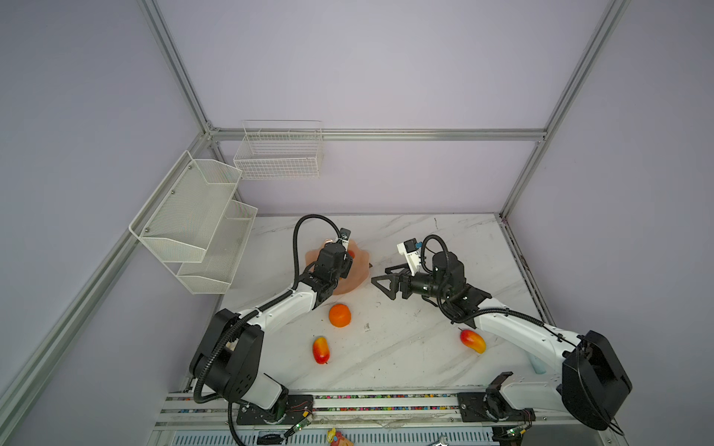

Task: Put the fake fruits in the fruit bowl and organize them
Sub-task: 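Carry the lychees with the left gripper into the peach bowl and release, then lower the left gripper onto the orange persimmon and grasp it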

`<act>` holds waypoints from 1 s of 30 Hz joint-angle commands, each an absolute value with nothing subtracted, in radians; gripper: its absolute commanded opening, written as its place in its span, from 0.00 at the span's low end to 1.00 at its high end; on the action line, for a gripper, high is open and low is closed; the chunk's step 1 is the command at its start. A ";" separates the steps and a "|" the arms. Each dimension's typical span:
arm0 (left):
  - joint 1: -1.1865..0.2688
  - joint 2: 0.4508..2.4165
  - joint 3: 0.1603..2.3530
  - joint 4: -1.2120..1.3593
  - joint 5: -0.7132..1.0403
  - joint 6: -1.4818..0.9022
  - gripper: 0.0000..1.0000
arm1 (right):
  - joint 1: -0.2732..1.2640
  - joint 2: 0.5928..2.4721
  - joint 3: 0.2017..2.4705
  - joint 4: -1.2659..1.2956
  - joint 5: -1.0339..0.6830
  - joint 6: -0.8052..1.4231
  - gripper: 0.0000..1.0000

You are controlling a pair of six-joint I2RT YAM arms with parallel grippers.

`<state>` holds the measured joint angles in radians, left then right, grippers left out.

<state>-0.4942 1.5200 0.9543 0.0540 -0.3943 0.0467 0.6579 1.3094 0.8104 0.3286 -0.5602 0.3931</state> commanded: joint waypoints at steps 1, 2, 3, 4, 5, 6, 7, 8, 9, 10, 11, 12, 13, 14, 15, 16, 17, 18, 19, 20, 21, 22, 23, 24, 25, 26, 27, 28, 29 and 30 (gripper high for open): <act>-0.483 1.534 1.054 0.141 -0.367 0.028 0.00 | 0.666 1.275 0.793 0.356 -0.534 0.408 0.97; -0.483 1.543 1.053 0.141 -0.363 0.023 0.00 | 0.666 1.270 0.787 0.356 -0.529 0.410 0.98; -0.483 1.550 1.055 0.140 -0.360 0.018 0.00 | 0.666 1.265 0.782 0.353 -0.524 0.411 0.97; -0.483 1.557 1.057 0.132 -0.355 0.014 0.00 | 0.666 1.258 0.777 0.350 -0.518 0.413 0.97; -0.483 1.561 1.058 0.126 -0.350 0.007 0.00 | 0.666 1.254 0.773 0.346 -0.513 0.413 0.97; -0.482 1.564 1.058 0.121 -0.346 0.003 0.00 | 0.666 1.249 0.770 0.343 -0.508 0.411 0.97; -0.483 1.568 1.057 0.115 -0.344 -0.001 0.02 | 0.666 1.245 0.767 0.338 -0.505 0.411 0.97; -0.481 1.569 1.055 0.110 -0.341 -0.007 0.06 | 0.666 1.243 0.765 0.335 -0.502 0.410 0.97; -0.482 1.567 1.053 0.108 -0.340 -0.012 0.09 | 0.666 1.241 0.766 0.331 -0.501 0.409 0.97; -0.482 1.563 1.049 0.106 -0.340 -0.017 0.15 | 0.666 1.240 0.766 0.325 -0.499 0.407 0.97; -0.482 1.557 1.045 0.107 -0.339 -0.019 0.22 | 0.666 1.240 0.765 0.318 -0.496 0.405 0.98; -0.482 1.551 1.041 0.109 -0.339 -0.021 0.27 | 0.666 1.239 0.766 0.315 -0.497 0.404 0.97; -0.482 1.541 1.037 0.108 -0.337 -0.023 0.32 | 0.665 1.239 0.764 0.312 -0.496 0.402 0.97; -0.482 1.533 1.035 0.106 -0.333 -0.025 0.36 | 0.666 1.241 0.763 0.309 -0.494 0.403 0.97; -0.482 1.526 1.034 0.101 -0.331 -0.029 0.40 | 0.666 1.243 0.761 0.305 -0.491 0.402 0.97; -0.482 1.517 1.032 0.093 -0.330 -0.032 0.45 | 0.666 1.244 0.759 0.304 -0.493 0.401 0.97; -0.482 1.506 1.031 0.086 -0.329 -0.036 0.49 | 0.666 1.244 0.755 0.304 -0.494 0.399 0.98; -0.483 1.494 1.029 0.078 -0.327 -0.043 0.53 | 0.666 1.244 0.752 0.304 -0.495 0.399 0.97; -0.482 1.476 1.026 0.069 -0.324 -0.055 0.58 | 0.666 1.243 0.748 0.305 -0.498 0.399 0.97; -0.482 1.454 1.015 0.064 -0.317 -0.064 0.62 | 0.666 1.241 0.744 0.307 -0.501 0.397 0.97; -0.482 1.429 1.005 0.062 -0.310 -0.074 0.64 | 0.666 1.238 0.741 0.307 -0.504 0.394 0.97; -0.482 1.385 0.990 0.055 -0.298 -0.093 0.67 | 0.666 1.237 0.736 0.305 -0.506 0.390 0.97; -0.483 1.346 0.976 0.040 -0.289 -0.113 0.69 | 0.666 1.237 0.732 0.301 -0.505 0.385 0.97; -0.483 1.319 0.965 0.020 -0.283 -0.132 0.71 | 0.666 1.237 0.728 0.296 -0.508 0.378 0.97; -0.483 1.272 0.947 -0.008 -0.270 -0.165 0.72 | 0.666 1.240 0.722 0.290 -0.513 0.364 0.97; -0.483 1.234 0.927 -0.046 -0.253 -0.191 0.74 | 0.666 1.245 0.717 0.283 -0.517 0.351 0.97; -0.483 1.194 0.904 -0.076 -0.232 -0.207 0.74 | 0.666 1.250 0.712 0.273 -0.520 0.337 0.97; -0.483 1.153 0.874 -0.117 -0.221 -0.264 0.74 | 0.667 1.257 0.706 0.267 -0.524 0.314 0.97; -0.485 1.115 0.842 -0.165 -0.219 -0.316 0.74 | 0.668 1.265 0.700 0.260 -0.533 0.291 0.97; -0.485 1.083 0.817 -0.215 -0.210 -0.363 0.75 | 0.670 1.275 0.698 0.254 -0.541 0.267 0.97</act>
<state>-0.4866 1.1458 0.9092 -0.0555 -0.2607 -0.2077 0.6613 1.2625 0.7166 0.2920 -0.5167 0.3412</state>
